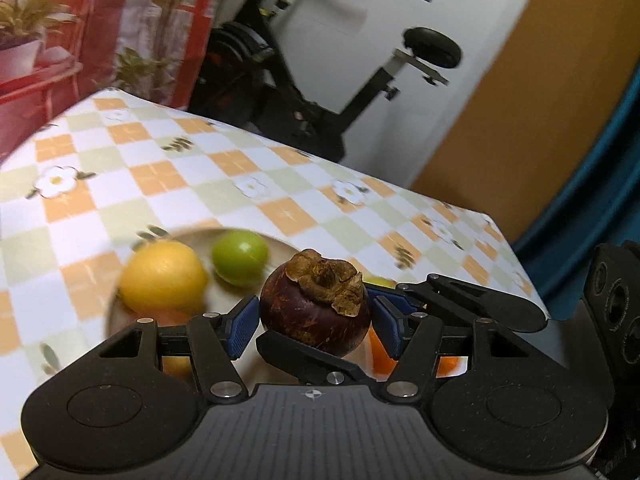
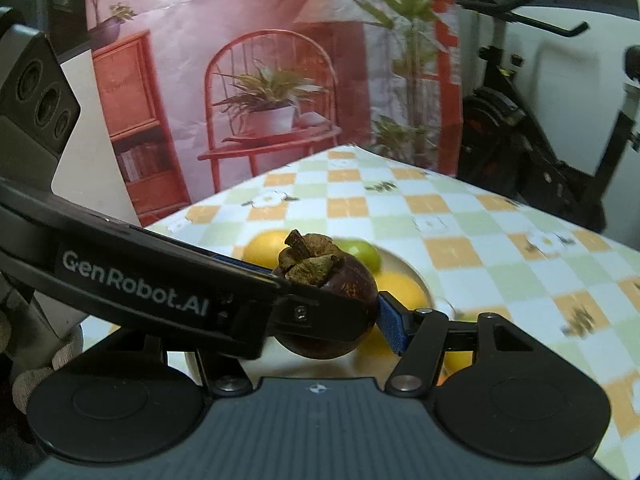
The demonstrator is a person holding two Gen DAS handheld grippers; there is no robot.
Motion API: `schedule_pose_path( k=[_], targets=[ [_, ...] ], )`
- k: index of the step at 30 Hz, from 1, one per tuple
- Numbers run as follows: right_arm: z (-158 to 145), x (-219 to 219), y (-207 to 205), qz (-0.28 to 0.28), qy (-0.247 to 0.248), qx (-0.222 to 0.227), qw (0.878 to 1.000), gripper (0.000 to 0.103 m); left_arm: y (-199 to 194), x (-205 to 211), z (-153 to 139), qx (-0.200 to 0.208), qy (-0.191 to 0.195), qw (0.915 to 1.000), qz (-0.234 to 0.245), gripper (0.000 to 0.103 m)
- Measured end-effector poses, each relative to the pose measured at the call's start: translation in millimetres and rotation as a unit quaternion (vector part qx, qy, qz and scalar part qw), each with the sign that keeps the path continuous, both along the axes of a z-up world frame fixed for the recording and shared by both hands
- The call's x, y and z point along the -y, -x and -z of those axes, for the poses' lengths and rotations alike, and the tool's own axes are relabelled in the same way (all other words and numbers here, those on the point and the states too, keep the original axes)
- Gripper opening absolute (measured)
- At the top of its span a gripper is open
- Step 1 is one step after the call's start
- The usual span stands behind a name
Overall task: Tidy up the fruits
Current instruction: 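Carry the mangosteen with the left tool over the plate, then lower the mangosteen onto the plate and open the left tool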
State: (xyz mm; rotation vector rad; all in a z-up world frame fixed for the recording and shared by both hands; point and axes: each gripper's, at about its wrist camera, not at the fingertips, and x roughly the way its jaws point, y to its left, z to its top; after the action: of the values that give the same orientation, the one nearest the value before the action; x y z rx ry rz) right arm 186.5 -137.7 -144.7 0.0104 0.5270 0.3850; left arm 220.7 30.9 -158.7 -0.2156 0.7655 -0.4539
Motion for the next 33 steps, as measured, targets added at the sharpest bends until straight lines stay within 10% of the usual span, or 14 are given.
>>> schedule_pose_path(
  k=[33],
  targets=[
    [16.6, -16.8, -47.0, -0.03, 0.038, -0.003, 0.999, 0.06, -23.4, -10.2, 11.5, -0.002, -0.03, 0.9994, -0.017, 0.062]
  ],
)
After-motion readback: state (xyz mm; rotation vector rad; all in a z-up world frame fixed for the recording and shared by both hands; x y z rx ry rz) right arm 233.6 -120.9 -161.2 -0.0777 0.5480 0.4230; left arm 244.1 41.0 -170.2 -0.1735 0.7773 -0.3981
